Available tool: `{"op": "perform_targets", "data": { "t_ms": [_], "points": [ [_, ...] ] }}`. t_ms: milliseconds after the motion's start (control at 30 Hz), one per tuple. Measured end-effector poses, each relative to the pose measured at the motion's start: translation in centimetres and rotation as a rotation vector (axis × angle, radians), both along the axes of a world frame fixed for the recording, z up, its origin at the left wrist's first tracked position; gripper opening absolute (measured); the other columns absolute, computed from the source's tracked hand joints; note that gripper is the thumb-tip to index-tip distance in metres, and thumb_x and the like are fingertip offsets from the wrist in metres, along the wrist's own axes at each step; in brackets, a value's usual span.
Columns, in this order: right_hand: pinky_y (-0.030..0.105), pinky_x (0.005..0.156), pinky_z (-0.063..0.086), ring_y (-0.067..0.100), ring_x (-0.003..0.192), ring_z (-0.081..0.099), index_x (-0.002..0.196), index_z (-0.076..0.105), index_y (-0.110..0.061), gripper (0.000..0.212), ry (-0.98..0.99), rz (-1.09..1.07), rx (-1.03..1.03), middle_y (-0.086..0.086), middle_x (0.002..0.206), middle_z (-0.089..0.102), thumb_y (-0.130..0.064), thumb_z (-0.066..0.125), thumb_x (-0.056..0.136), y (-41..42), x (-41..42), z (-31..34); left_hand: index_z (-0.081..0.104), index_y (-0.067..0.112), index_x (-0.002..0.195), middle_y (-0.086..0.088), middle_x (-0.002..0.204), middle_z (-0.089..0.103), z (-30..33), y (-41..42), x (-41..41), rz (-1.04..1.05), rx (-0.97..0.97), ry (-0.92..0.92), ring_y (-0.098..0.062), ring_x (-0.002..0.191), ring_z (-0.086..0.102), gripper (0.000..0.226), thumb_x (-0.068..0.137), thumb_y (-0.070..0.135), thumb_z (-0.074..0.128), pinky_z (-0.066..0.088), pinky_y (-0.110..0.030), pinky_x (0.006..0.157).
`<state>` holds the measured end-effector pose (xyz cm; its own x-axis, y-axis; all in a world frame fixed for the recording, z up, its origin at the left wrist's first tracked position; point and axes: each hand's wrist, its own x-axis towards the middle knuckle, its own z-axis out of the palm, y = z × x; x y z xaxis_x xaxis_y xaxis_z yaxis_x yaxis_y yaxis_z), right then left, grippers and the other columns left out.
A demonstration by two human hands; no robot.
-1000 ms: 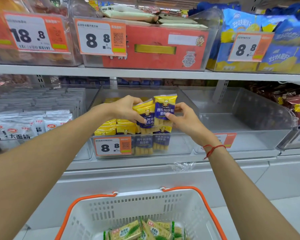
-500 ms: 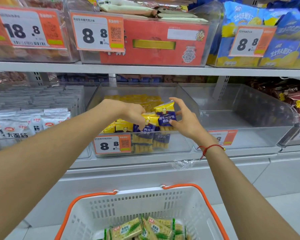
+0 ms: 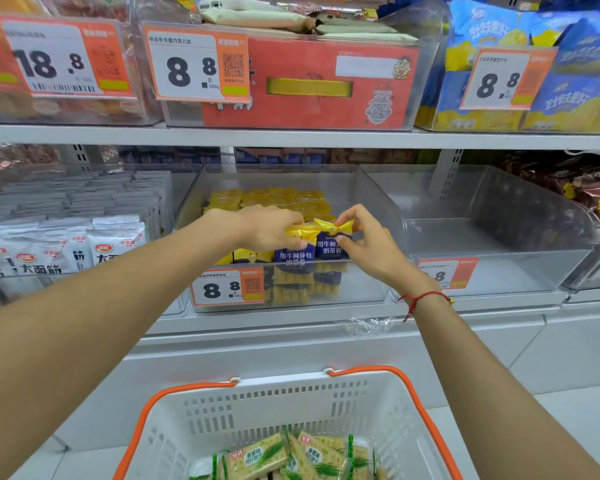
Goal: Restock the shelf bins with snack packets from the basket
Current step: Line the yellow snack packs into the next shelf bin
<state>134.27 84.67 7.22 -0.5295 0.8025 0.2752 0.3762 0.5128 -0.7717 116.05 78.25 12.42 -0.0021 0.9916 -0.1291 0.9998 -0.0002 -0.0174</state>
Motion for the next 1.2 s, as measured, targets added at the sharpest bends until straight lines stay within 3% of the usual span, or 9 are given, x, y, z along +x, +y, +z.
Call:
{"op": "perform_targets", "data": {
  "t_ms": [133, 200, 300, 467, 600, 767, 933, 1100, 1200],
  "points": [
    [0.016, 0.058, 0.045, 0.02, 0.098, 0.056, 0.093, 0.05, -0.02, 0.009, -0.053, -0.008, 0.029, 0.004, 0.103, 0.061, -0.013, 0.056, 0.094, 0.2, -0.2, 0.0, 0.032, 0.021, 0.143, -0.008, 0.142, 0.047, -0.6, 0.1, 0.0, -0.005, 0.002, 0.051, -0.03, 0.124, 0.047, 0.055, 0.097, 0.052, 0.038, 0.039, -0.038, 0.089],
    [0.026, 0.067, 0.049, 0.022, 0.09, 0.057, 0.085, 0.054, -0.023, 0.014, -0.159, -0.041, 0.083, 0.001, 0.093, 0.062, -0.011, 0.059, 0.089, 0.4, -0.2, -0.1, 0.032, 0.018, 0.142, -0.01, 0.14, 0.046, -1.0, 0.1, 0.4, -0.03, -0.026, 0.109, -0.03, 0.125, 0.043, 0.053, 0.1, 0.049, 0.033, 0.04, -0.04, 0.095],
    [0.039, 0.088, 0.048, 0.021, 0.099, 0.056, 0.079, 0.063, -0.029, 0.017, -0.321, -0.08, 0.129, 0.001, 0.111, 0.055, -0.013, 0.061, 0.085, 0.5, -0.2, -0.1, 0.031, 0.015, 0.143, -0.01, 0.145, 0.034, -1.6, -0.4, 0.9, -0.043, -0.006, 0.222, -0.027, 0.132, 0.029, 0.053, 0.102, 0.047, 0.023, 0.028, -0.042, 0.105],
    [0.036, 0.084, 0.048, 0.022, 0.099, 0.056, 0.091, 0.067, -0.034, 0.029, -0.349, -0.063, 0.153, -0.005, 0.111, 0.061, -0.013, 0.048, 0.086, -0.6, -0.7, 0.0, 0.036, 0.017, 0.141, -0.006, 0.143, 0.027, -1.1, -1.0, 0.6, -0.061, 0.005, 0.288, -0.025, 0.131, 0.024, 0.056, 0.1, 0.051, 0.022, 0.025, -0.042, 0.107],
    [0.038, 0.083, 0.044, 0.032, 0.1, 0.055, 0.098, 0.074, -0.023, 0.039, -0.506, -0.121, 0.16, 0.004, 0.117, 0.065, -0.022, 0.037, 0.088, -0.3, -0.9, 0.1, 0.025, 0.025, 0.15, -0.002, 0.147, 0.025, 0.0, -1.0, -0.1, -0.01, -0.055, 0.166, -0.025, 0.134, 0.021, 0.061, 0.096, 0.053, 0.036, 0.025, -0.044, 0.11],
    [0.04, 0.079, 0.027, 0.032, 0.113, 0.044, 0.111, 0.068, -0.016, 0.042, -0.686, -0.097, 0.125, 0.008, 0.125, 0.058, -0.026, 0.033, 0.09, -0.4, -1.2, 0.6, 0.027, 0.024, 0.149, -0.005, 0.151, 0.03, -0.1, -1.1, -0.7, 0.029, 0.011, -0.108, -0.027, 0.137, 0.027, 0.06, 0.094, 0.035, 0.047, 0.031, -0.044, 0.108],
    [0.038, 0.101, 0.04, 0.019, 0.122, 0.046, 0.118, 0.063, -0.026, 0.031, -0.157, 0.031, 0.12, 0.0, 0.132, 0.053, -0.019, 0.053, 0.089, -1.9, -2.6, 2.7, 0.06, 0.03, 0.122, 0.009, 0.121, 0.06, 1.2, -1.8, -2.0, 0.025, 0.205, -0.18, -0.017, 0.113, 0.056, 0.034, 0.088, 0.026, 0.062, 0.045, -0.032, 0.087],
    [0.04, 0.098, 0.046, 0.021, 0.113, 0.053, 0.126, 0.057, -0.02, 0.035, -0.24, 0.077, 0.152, 0.001, 0.129, 0.056, -0.013, 0.055, 0.091, -2.4, -3.9, 1.4, 0.07, 0.028, 0.097, 0.011, 0.095, 0.068, 1.3, -2.0, -2.0, 0.022, 0.209, -0.267, -0.011, 0.091, 0.062, 0.028, 0.078, 0.048, 0.072, 0.052, -0.033, 0.08],
    [0.042, 0.102, 0.042, 0.022, 0.12, 0.049, 0.125, 0.057, -0.022, 0.037, -0.182, 0.025, 0.114, 0.003, 0.129, 0.055, -0.008, 0.043, 0.094, -2.2, -4.0, 1.2, 0.07, 0.028, 0.101, 0.012, 0.092, 0.064, 0.4, -1.7, -1.4, 0.0, 0.284, -0.225, -0.011, 0.086, 0.058, 0.03, 0.079, 0.048, 0.072, 0.044, -0.028, 0.071]
  ]
}}
